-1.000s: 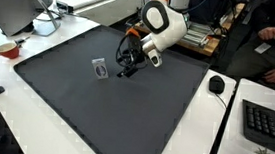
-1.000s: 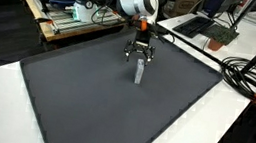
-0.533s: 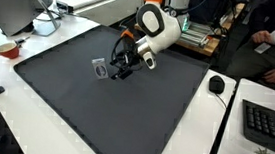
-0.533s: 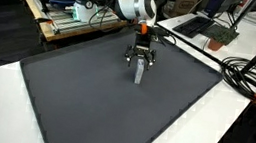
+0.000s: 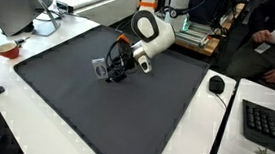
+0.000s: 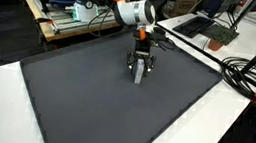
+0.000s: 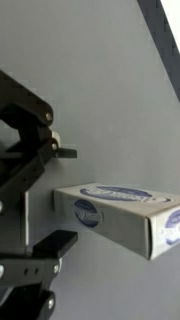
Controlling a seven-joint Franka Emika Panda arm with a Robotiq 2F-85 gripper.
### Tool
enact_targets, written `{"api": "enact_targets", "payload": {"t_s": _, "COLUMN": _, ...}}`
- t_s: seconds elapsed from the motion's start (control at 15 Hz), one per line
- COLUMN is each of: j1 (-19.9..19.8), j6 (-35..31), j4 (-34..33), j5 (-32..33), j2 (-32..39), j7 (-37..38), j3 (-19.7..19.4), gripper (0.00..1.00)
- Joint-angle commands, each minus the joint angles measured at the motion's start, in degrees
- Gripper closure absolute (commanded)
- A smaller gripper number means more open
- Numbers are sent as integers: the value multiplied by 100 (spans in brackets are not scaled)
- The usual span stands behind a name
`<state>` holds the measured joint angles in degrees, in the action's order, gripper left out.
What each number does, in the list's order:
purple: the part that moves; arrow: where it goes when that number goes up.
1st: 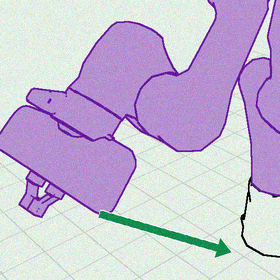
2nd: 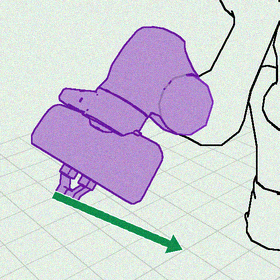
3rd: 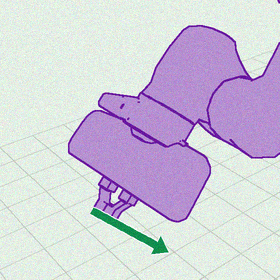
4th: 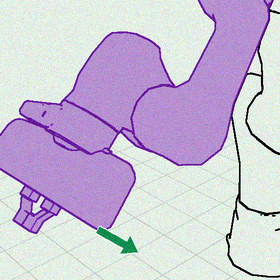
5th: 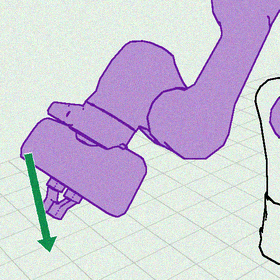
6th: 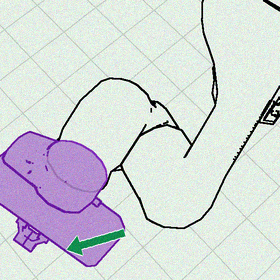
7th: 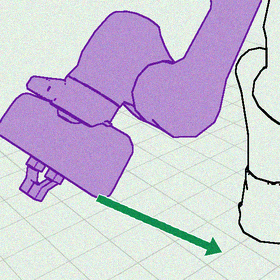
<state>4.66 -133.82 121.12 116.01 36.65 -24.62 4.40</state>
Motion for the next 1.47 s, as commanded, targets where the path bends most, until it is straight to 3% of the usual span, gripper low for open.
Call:
{"api": "enact_targets", "payload": {"t_s": 0.0, "j1": -35, "j6": -83, "j4": -143, "j5": 347, "j2": 118, "j7": 307, "j3": -41, "gripper": 55}}
{"api": "enact_targets", "payload": {"t_s": 0.4, "j1": -34, "j6": -33, "j4": -145, "j5": 402, "j2": 147, "j7": 348, "j3": -94, "gripper": 98}}
{"api": "enact_targets", "payload": {"t_s": 0.53, "j1": -37, "j6": -34, "j4": -131, "j5": 364, "j2": 139, "j7": 318, "j3": -104, "gripper": 93}}
{"api": "enact_targets", "payload": {"t_s": 1.4, "j1": -8, "j6": 0, "j4": 185, "j5": 79, "j2": -370, "j7": 30, "j3": -143, "gripper": 94}}
